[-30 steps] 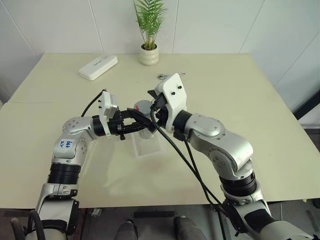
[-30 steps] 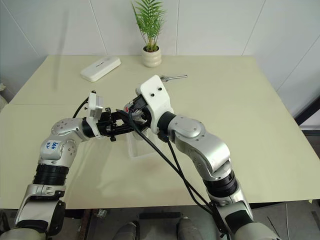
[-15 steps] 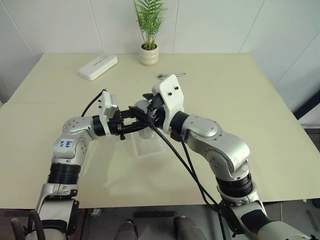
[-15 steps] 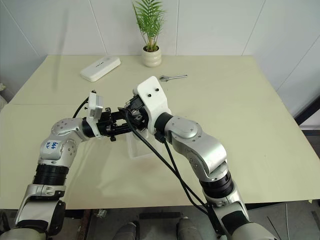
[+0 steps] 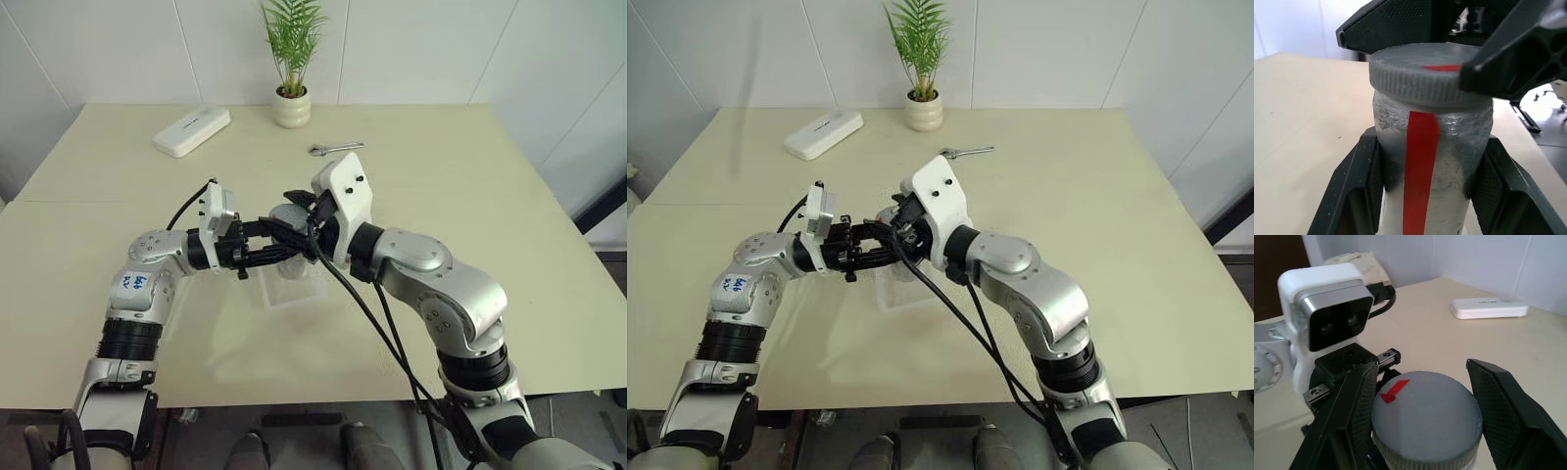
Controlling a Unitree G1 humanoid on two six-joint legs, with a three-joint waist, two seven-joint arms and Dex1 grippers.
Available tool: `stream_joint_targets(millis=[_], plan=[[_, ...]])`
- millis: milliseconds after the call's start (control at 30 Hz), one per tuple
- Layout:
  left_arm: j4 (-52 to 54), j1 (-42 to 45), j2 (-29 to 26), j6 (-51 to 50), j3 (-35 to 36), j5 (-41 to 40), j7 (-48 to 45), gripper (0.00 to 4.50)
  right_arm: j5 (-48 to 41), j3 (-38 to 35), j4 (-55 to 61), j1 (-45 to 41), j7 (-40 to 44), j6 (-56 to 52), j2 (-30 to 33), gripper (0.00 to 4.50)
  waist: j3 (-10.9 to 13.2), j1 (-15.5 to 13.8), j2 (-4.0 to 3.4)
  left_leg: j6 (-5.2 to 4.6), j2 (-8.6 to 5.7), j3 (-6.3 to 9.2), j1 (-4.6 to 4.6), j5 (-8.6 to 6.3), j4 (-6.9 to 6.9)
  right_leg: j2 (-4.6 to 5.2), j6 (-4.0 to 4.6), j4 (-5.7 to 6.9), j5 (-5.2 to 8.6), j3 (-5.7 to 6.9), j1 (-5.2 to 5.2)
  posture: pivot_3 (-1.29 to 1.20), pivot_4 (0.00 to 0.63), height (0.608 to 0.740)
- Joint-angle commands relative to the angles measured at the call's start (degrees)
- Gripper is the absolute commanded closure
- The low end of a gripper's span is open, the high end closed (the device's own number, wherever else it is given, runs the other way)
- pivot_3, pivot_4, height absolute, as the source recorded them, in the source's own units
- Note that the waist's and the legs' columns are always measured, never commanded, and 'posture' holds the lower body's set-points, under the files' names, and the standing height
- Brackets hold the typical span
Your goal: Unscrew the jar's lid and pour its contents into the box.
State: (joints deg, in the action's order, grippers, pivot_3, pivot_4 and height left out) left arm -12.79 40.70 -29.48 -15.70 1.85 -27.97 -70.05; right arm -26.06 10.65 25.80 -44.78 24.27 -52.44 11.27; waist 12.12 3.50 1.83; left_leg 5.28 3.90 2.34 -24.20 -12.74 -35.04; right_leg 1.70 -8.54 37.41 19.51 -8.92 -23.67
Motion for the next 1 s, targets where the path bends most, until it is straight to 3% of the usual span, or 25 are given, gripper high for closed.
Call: stream_joint_targets(millis=[33, 667, 1000], plan=[[-3.77, 3.66, -0.62, 1.57, 2.35, -0.65, -0.62, 2.54, -6.27, 1.34, 4.71, -1.91, 10.27, 3.14, 1.59, 1.95, 0.0, -0.05, 0.0, 0.0, 0.0, 0.0, 0.0, 0.0, -0.01, 0.0, 0.0, 0.0, 0.0, 0.0, 0.0, 0.0, 0.15, 0.74], [-14.25, 8.49, -0.3, 6.1, -0.42, 0.68, -10.04, 2.54, -10.71, 1.09, 2.69, -3.99, 30.37, 8.25, 6.91, 1.95, 0.0, -0.07, 0.0, 0.0, 0.0, 0.05, 0.0, 0.0, -0.03, -0.02, 0.0, 0.01, 0.0, 0.03, 0.0, 0.0, 0.15, 0.74], [-13.13, 9.18, -0.51, 4.88, -1.24, -0.04, -11.82, 2.54, -9.27, 1.36, 0.62, -4.54, 31.97, 8.89, 7.53, 1.95, 0.01, 0.0, -0.01, -0.01, 0.0, 0.06, 0.0, 0.0, -0.01, -0.02, 0.0, 0.01, 0.0, 0.03, 0.0, 0.0, 0.15, 0.74]])
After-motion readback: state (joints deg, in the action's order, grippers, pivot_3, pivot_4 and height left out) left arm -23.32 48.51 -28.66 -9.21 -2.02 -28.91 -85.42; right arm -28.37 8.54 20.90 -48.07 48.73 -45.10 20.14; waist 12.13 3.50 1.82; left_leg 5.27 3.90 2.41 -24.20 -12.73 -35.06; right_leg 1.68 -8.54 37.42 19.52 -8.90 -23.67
